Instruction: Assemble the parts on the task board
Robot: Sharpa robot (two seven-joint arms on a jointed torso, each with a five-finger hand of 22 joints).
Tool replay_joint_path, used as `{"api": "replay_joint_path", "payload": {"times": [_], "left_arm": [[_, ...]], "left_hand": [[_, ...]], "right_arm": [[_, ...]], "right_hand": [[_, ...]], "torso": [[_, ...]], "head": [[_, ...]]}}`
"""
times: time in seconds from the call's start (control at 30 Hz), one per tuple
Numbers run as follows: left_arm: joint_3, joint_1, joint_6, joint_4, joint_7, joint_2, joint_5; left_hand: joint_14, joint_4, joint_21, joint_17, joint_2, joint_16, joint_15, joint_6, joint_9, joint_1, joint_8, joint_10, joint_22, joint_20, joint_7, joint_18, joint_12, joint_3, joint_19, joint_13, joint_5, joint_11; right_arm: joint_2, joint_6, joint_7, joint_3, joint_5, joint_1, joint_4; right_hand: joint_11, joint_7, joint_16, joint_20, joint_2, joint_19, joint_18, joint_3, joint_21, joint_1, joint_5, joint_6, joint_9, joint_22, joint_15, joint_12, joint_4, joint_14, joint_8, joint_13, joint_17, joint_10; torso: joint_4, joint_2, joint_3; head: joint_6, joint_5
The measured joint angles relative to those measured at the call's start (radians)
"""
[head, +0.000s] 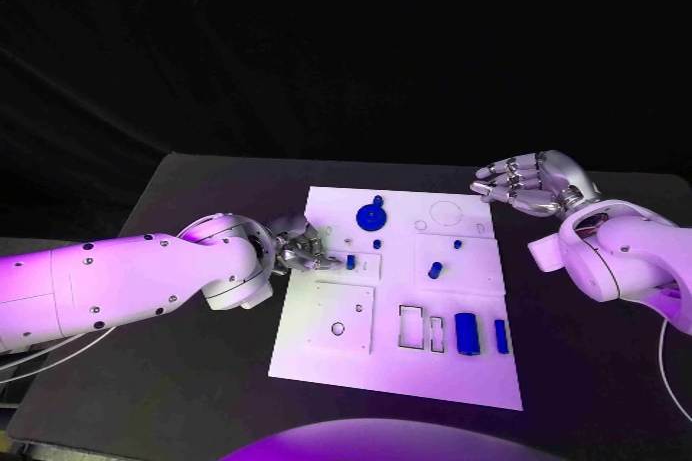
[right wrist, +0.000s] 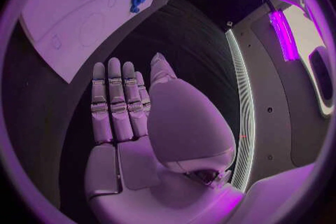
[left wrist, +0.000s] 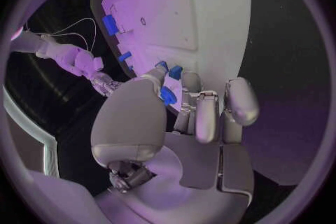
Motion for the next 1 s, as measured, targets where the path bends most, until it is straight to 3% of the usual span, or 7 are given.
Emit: {"api": "replay_joint_path", "payload": {"times": [0.33, 0.93, 1.0], "left_arm": [[0.0, 0.0, 0.001, -0.005, -0.002, 0.008, 0.002], [0.001, 0.0, 0.001, -0.008, -0.007, 0.012, 0.009], [0.001, 0.0, 0.001, -0.008, -0.008, 0.012, 0.01]], "left_hand": [[0.0, 0.0, 0.0, 0.0, 0.024, 0.0, 0.0, 0.0, 0.001, 0.016, 0.0, 0.0, 0.002, 0.0, 0.0, 0.0, 0.004, 0.028, 0.0, 0.004, 0.0, 0.0], [0.0, 0.003, 0.003, 0.0, 0.037, 0.0, 0.0, 0.0, 0.0, 0.002, 0.0, 0.0, 0.002, 0.0, 0.0, 0.0, 0.003, 0.037, 0.0, 0.005, 0.0, 0.0], [0.0, 0.001, 0.003, 0.0, 0.039, 0.0, 0.0, -0.002, 0.001, 0.005, 0.0, 0.0, 0.002, 0.0, -0.002, 0.0, 0.003, 0.063, 0.0, 0.006, 0.0, 0.0]], "right_arm": [[0.001, 0.0, 0.0, 0.0, 0.002, -0.002, 0.0], [0.001, 0.0, -0.001, 0.0, 0.004, -0.006, -0.001], [0.001, 0.001, -0.001, 0.0, 0.004, -0.006, -0.001]], "right_hand": [[0.0, 0.0, -0.004, 0.0, 0.0, 0.0, 0.0, 0.0, 0.0, 0.0, 0.0, 0.0, 0.0, -0.003, 0.0, 0.0, 0.0, 0.0, 0.0, -0.003, -0.003, 0.0], [0.0, 0.0, -0.008, 0.0, 0.0, 0.0, 0.0, 0.0, 0.0, 0.0, 0.0, 0.0, -0.002, -0.008, 0.0, 0.0, 0.0, 0.0, -0.004, -0.008, -0.006, 0.0], [0.0, 0.0, -0.008, 0.0, 0.0, 0.0, 0.0, 0.0, 0.0, 0.0, 0.0, 0.0, -0.002, -0.008, 0.0, 0.0, 0.0, 0.0, -0.004, -0.008, -0.006, 0.0]], "torso": [[-0.0005, 0.0, -0.0001], [0.0, 0.0, 0.0], [0.0, -0.001, 0.0]], "head": [[0.0, 0.0], [-0.002, -0.003], [-0.002, -0.003]]}}
